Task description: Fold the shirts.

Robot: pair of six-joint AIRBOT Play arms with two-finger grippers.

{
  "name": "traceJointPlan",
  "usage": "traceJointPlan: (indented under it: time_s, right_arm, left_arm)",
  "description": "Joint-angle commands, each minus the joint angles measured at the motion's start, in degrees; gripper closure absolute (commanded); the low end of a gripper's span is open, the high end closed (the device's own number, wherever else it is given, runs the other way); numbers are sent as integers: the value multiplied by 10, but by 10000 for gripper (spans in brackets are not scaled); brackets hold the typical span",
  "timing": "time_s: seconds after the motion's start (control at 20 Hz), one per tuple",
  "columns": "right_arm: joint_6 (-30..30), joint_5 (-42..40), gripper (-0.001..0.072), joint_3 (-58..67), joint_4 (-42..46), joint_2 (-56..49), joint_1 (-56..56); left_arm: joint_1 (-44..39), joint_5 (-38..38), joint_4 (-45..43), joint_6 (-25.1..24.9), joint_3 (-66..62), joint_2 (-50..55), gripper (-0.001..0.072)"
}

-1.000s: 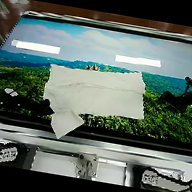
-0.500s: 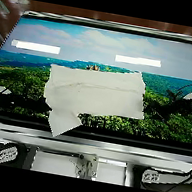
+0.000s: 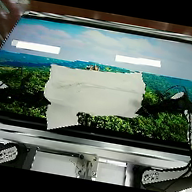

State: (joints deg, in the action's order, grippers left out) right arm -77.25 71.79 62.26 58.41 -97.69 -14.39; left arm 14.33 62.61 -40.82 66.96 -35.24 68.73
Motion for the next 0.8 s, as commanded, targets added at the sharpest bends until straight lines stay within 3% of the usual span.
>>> traceJointPlan:
  time_s: [0.0, 0.1, 0.2, 0.4, 0.75]
  right_arm:
    - [35, -19, 649, 20, -30, 18, 5]
    - [55, -35, 649, 56, -46, 41, 12]
    - [34, -79, 650, 102, -23, 50, 37]
    - [-42, -209, 650, 182, 42, 33, 82]
    - [-58, -252, 649, 302, 39, -96, 89]
  left_arm:
    - [0, 1, 3, -30, -37, -1, 671]
    - [0, -7, 3, -60, -84, 0, 671]
    - [0, -40, 3, -71, -139, 6, 671]
    - [-2, -60, 4, -38, -275, 82, 671]
    - [-30, -24, 6, 39, -511, 321, 670]
